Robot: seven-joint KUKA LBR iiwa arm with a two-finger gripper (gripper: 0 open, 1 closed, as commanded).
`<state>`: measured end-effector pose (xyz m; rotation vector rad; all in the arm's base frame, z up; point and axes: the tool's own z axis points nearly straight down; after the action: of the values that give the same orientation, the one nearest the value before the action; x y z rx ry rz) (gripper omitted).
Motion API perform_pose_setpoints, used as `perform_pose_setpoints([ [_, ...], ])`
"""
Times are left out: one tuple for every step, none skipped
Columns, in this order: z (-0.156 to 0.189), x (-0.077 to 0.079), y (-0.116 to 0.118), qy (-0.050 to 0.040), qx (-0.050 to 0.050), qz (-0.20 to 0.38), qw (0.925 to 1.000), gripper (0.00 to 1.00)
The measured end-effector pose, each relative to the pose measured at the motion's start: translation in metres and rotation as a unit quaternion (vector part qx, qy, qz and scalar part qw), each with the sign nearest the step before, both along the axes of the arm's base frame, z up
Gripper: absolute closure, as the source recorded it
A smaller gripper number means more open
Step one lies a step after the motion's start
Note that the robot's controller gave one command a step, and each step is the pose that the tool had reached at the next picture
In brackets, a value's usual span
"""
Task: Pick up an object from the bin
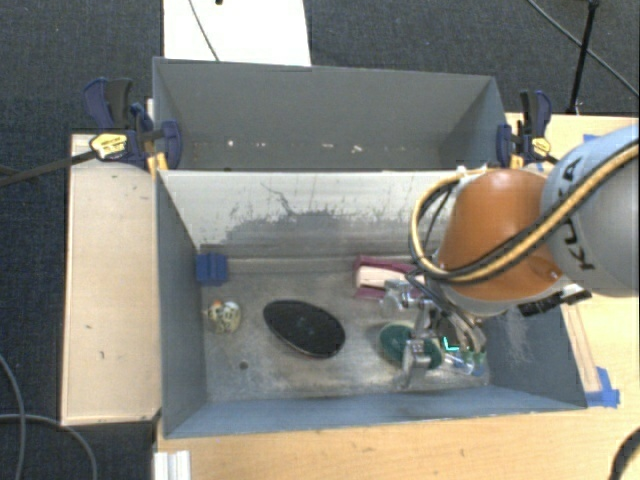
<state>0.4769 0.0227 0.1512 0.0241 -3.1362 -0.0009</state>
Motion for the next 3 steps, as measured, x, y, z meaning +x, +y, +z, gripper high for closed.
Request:
perform_pose_setpoints([
  [-0.085, 0.015, -0.056, -0.0011, -0.001, 0.007, 1.0, 0.0],
  [-0.081, 0.016, -0.053, -0.0033, 0.0, 0.008, 1.0, 1.0],
  [0.005, 0.037, -0.074, -0.0084, -0.001, 0.013, 0.9999, 1.0],
])
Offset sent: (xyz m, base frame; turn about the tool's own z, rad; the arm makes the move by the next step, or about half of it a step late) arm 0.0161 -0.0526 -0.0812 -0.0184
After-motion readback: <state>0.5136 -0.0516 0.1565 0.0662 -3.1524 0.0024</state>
